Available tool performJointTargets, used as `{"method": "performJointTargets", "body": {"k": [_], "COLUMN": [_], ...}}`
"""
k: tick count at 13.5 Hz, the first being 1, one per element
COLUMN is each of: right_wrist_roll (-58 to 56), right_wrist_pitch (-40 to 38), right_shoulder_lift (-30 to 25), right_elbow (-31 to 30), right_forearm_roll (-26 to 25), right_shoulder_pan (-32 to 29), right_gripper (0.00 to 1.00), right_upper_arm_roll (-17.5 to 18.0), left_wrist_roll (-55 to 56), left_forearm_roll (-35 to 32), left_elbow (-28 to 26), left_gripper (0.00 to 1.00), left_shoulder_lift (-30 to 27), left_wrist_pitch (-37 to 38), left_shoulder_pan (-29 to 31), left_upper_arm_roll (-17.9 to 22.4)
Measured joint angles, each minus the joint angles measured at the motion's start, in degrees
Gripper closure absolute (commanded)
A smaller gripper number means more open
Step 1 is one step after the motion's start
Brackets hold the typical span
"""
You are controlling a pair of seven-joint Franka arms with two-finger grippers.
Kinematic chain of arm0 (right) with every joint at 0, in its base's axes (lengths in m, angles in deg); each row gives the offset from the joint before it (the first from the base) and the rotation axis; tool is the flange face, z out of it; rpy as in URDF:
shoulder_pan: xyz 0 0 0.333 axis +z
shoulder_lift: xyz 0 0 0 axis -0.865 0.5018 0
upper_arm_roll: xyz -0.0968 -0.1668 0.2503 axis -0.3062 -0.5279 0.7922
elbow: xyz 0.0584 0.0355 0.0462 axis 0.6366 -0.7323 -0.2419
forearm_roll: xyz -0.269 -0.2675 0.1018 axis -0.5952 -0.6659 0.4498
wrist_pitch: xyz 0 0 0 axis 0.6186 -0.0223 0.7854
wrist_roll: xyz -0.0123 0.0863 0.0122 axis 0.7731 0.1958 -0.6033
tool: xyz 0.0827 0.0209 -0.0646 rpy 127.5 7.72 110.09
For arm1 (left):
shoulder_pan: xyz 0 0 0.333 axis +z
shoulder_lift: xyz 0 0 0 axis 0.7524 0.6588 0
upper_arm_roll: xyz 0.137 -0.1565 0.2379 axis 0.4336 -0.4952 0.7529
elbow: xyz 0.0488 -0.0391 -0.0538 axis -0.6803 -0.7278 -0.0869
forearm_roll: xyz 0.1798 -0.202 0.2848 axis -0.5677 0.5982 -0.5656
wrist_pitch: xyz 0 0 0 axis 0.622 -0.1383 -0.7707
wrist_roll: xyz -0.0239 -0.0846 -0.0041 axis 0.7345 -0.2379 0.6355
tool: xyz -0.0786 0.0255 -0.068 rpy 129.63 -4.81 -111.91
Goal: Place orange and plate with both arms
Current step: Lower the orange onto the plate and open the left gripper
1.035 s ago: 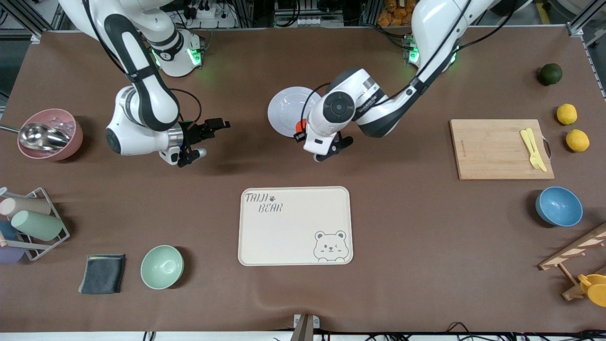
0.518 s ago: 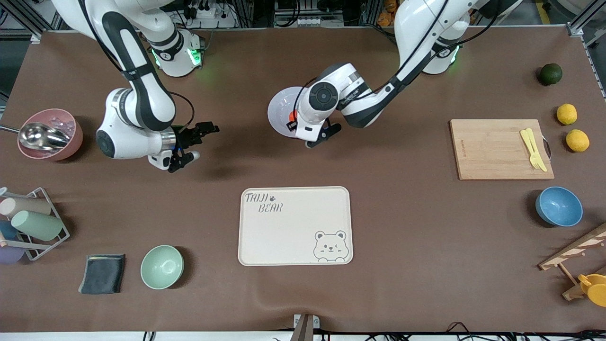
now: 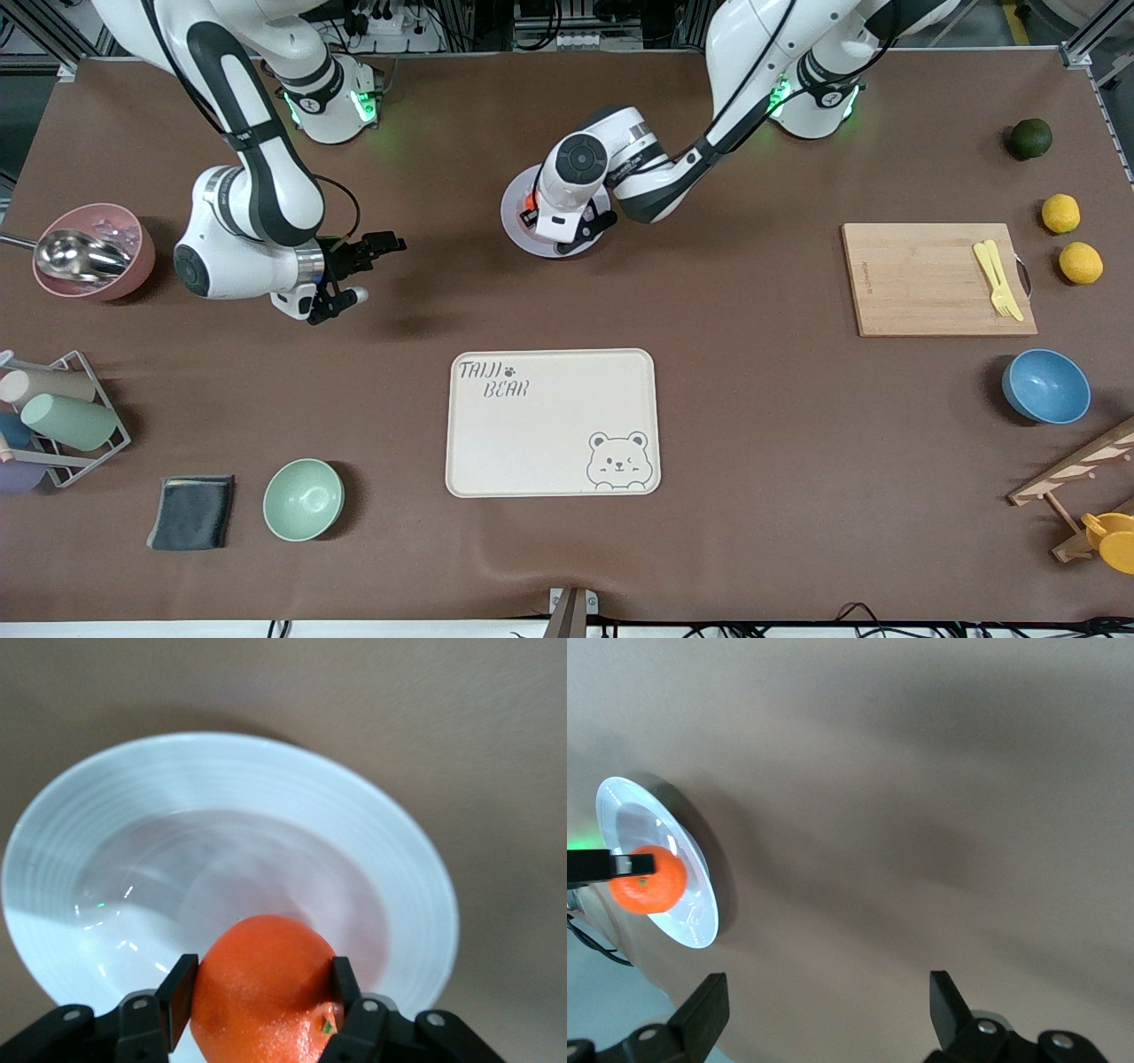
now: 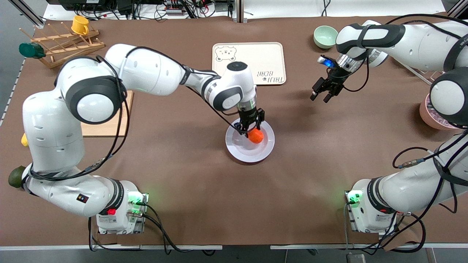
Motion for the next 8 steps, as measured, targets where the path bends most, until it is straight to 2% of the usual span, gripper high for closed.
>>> {"method": "performJointTargets", "body": {"k": [2, 5, 8], "right_wrist_roll": [0.5, 1.0, 1.1], "right_wrist_pitch": [-1.6, -5.4, -8.5], "right_shoulder_lift": [0.0, 0.0, 0.3], "right_elbow": [0.0, 0.0, -0.2], "right_forearm_roll": [0.0, 0.2, 0.2], "right_shoulder_pan": [0.0, 0.0, 0.0], "right_gripper": [0.00, 0.00, 0.00], "right_upper_arm_roll": [0.1, 0.1, 0.1], "left_wrist_roll": [1.8, 3.3, 4.5], "left_forearm_roll": [0.0, -0.1, -0.8], "left_elbow": [-0.2, -0.1, 1.1], "left_gripper": [0.00, 0.00, 0.00], "left_shoulder_lift": [-0.8, -1.1, -3.6], "left_wrist_pitch": [-0.4, -1.0, 0.1], "left_shoulder_pan": [-2.7, -5.2, -4.2], "left_upper_arm_roll": [2.2, 4.9, 6.0]}}
